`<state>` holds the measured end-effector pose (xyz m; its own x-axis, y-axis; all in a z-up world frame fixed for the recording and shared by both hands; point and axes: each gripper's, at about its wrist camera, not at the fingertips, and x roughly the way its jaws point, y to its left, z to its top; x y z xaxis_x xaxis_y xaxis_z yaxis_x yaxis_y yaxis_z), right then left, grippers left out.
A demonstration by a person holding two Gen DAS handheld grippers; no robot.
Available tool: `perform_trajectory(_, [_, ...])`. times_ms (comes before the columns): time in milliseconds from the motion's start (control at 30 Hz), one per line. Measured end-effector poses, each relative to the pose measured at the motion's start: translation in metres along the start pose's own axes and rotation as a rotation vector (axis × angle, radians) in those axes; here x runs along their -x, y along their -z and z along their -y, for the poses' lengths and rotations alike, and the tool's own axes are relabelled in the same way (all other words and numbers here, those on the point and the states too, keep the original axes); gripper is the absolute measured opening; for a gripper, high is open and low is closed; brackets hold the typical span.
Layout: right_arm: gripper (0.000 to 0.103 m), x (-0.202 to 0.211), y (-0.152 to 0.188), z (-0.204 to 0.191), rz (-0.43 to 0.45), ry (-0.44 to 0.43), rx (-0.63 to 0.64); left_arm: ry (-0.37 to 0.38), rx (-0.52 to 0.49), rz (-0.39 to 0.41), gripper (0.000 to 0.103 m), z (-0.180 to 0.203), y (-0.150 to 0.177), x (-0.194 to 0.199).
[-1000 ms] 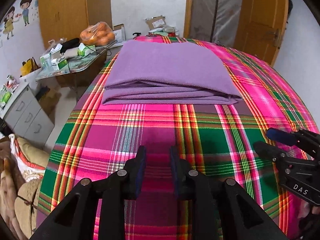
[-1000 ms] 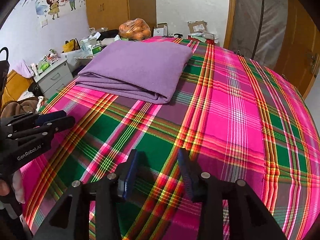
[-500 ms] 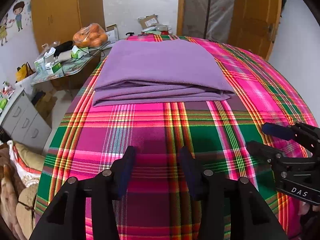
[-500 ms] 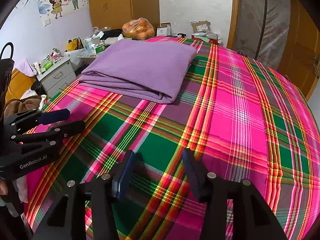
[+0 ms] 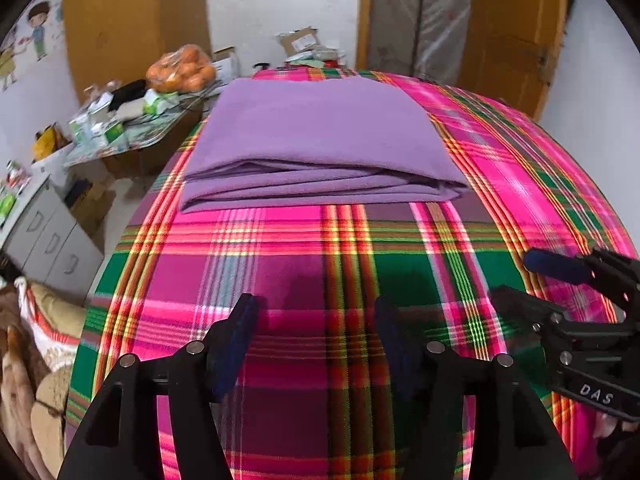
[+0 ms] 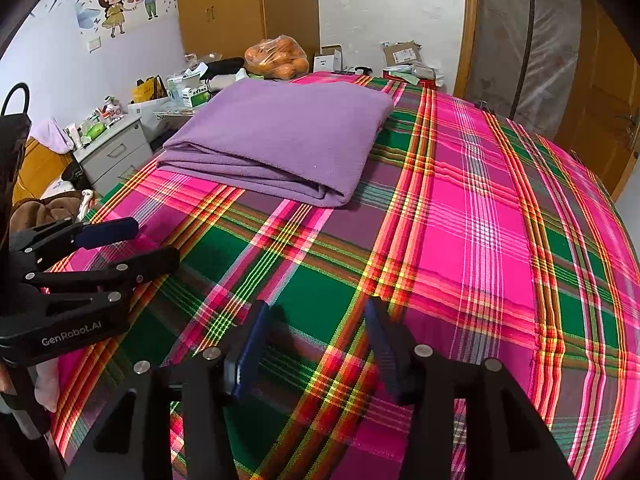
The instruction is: Fold clothes
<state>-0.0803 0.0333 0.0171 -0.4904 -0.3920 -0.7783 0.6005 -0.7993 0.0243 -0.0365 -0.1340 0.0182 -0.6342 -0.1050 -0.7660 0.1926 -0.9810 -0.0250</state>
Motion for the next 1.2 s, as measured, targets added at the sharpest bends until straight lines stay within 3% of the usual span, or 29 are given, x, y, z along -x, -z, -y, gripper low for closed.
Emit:
perform_trajectory(300, [0.051, 0.000, 0.001, 0.000, 0.001, -0.005, -0.005, -0.060, 0.059, 0.000, 0.063, -0.011, 0.001, 0.000])
perform_trajectory(1200, [0.051, 0.001, 0.002, 0.004, 0.002, -0.012, -0.008, -0.059, 0.060, -0.002, 0.064, -0.010, 0.000, 0.001])
